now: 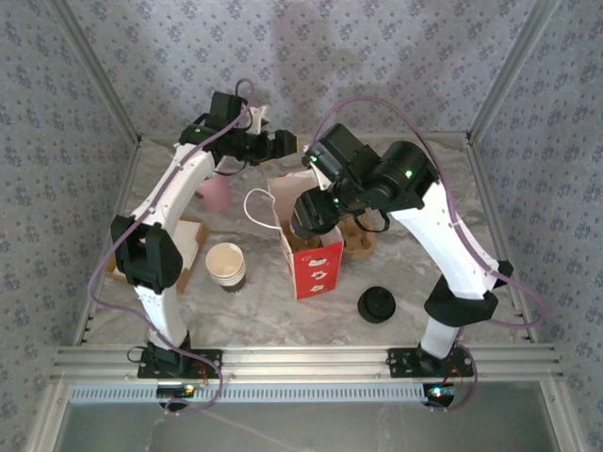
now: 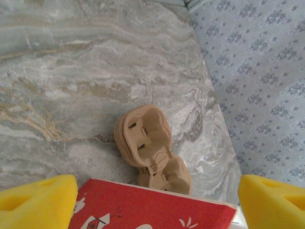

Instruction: Pack the takeout coffee

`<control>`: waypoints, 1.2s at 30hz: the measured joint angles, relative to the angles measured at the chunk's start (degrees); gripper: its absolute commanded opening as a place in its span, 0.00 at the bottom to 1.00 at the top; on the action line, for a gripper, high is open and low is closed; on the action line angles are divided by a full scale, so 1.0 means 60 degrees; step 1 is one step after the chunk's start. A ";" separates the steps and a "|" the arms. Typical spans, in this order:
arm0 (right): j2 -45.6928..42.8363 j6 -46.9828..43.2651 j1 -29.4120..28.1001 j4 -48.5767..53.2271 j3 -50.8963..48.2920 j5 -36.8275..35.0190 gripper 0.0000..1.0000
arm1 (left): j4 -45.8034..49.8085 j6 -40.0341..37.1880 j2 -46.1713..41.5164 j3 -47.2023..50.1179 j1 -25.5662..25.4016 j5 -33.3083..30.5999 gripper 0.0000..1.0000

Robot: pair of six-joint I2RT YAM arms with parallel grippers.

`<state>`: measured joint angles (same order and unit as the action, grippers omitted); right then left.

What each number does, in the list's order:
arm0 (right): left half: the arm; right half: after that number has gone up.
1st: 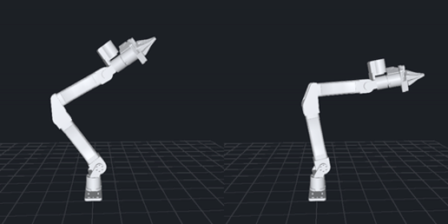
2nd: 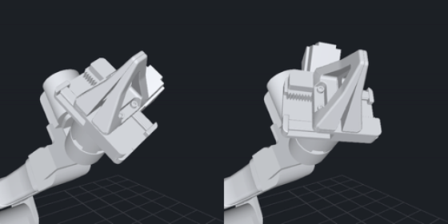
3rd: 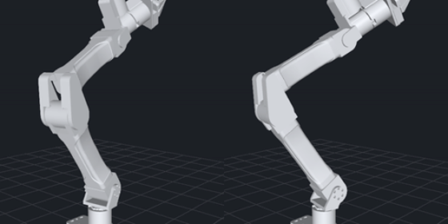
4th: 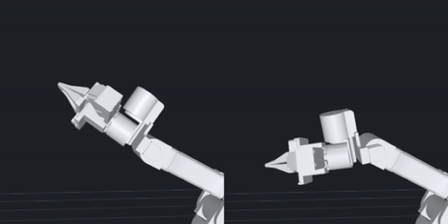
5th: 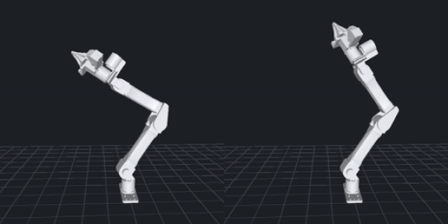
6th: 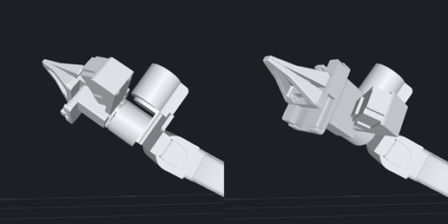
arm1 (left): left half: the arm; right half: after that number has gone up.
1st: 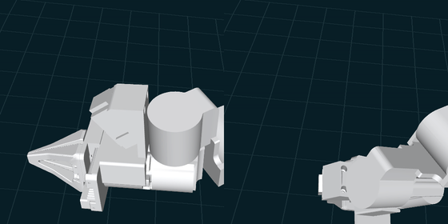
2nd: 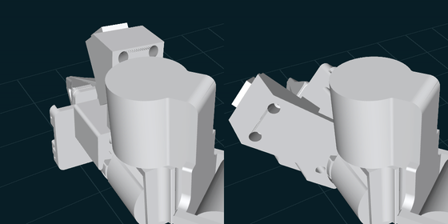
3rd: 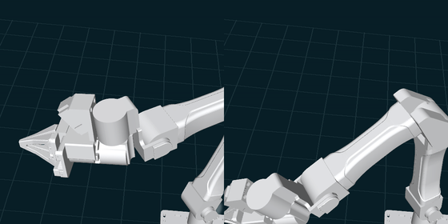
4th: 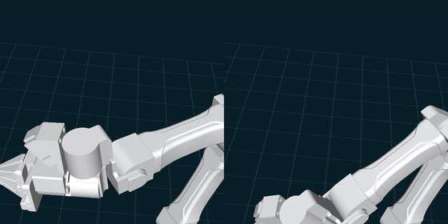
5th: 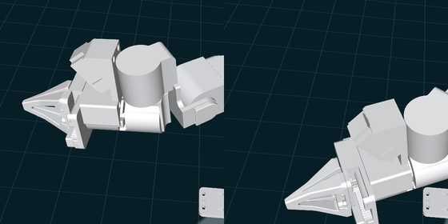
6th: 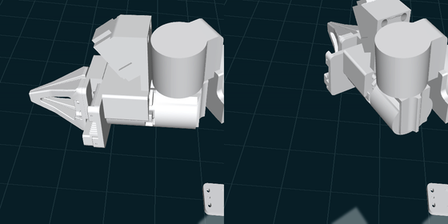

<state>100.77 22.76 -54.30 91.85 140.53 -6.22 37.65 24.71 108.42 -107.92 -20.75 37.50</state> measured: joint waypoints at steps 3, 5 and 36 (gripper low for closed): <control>0.0175 -0.0044 0.0000 0.0000 0.0000 0.0000 0.61 | -0.0240 0.0102 -0.0055 0.0645 -0.0109 0.0047 0.87; 0.0244 -0.0066 0.0000 0.0000 0.0000 0.0000 0.61 | -0.0350 0.0200 -0.0222 0.1067 -0.0189 0.0058 0.88; 0.0251 -0.0317 -0.0616 0.0004 -0.1213 0.0535 0.61 | -0.1515 0.1133 -0.5002 0.4601 -0.0619 -0.1417 0.92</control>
<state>102.28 20.86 -58.00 91.88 133.25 -3.01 28.56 31.51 78.41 -80.31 -24.47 28.99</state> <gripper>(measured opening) 0.617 0.916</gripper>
